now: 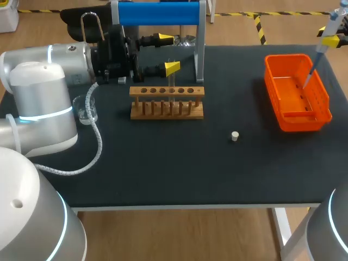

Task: Invert the test tube, pick up the pipette, mount the tip to pipette, aspirate from beaker and dispense into the tube, eject the tip, return the pipette, and cap with the stopper.

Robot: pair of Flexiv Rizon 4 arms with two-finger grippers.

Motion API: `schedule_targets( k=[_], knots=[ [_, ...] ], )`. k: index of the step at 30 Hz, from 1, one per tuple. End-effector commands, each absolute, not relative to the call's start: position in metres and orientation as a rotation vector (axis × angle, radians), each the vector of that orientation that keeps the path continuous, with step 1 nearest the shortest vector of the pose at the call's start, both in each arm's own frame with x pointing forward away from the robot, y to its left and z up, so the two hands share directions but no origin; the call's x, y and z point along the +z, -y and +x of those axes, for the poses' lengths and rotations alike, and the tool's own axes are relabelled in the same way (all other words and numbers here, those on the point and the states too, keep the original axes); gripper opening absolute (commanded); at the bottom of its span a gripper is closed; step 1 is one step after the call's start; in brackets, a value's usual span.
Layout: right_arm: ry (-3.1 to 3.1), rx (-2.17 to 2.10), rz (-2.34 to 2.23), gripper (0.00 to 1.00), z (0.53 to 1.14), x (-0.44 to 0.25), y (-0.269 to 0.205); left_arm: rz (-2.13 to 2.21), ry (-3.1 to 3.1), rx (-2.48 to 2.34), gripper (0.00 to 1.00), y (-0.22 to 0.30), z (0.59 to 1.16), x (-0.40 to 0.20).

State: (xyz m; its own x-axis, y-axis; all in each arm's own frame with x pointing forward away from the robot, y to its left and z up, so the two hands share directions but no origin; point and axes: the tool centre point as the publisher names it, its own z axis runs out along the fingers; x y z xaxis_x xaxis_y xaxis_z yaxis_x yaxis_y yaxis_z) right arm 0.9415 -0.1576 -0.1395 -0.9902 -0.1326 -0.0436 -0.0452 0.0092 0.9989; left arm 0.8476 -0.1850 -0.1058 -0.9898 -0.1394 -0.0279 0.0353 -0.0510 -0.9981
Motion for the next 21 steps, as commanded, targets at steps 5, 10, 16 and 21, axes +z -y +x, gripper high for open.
schedule_targets(
  k=[5, 10, 16, 21],
  knots=[
    [2.19, -2.17, 0.178, 0.0, 0.9428, -0.1406, 0.1607, -0.115, -2.074, -2.191, 1.0, 0.1853, 0.8473, -0.1062],
    [2.198, -2.174, 0.163, 0.0, 0.9423, -0.1391, 0.1575, -0.115, -2.074, -2.191, 1.0, 0.1853, 0.8473, -0.1062],
    [2.21, -2.174, 0.148, 0.0, 0.9419, -0.1381, 0.1531, -0.115, -2.074, -2.191, 1.0, 0.1853, 0.8473, -0.1062],
    [2.216, -2.178, 0.14, 0.0, 0.9421, -0.1371, 0.1522, -0.115, -2.074, -2.191, 1.0, 0.1853, 0.8473, -0.1062]
  ],
)
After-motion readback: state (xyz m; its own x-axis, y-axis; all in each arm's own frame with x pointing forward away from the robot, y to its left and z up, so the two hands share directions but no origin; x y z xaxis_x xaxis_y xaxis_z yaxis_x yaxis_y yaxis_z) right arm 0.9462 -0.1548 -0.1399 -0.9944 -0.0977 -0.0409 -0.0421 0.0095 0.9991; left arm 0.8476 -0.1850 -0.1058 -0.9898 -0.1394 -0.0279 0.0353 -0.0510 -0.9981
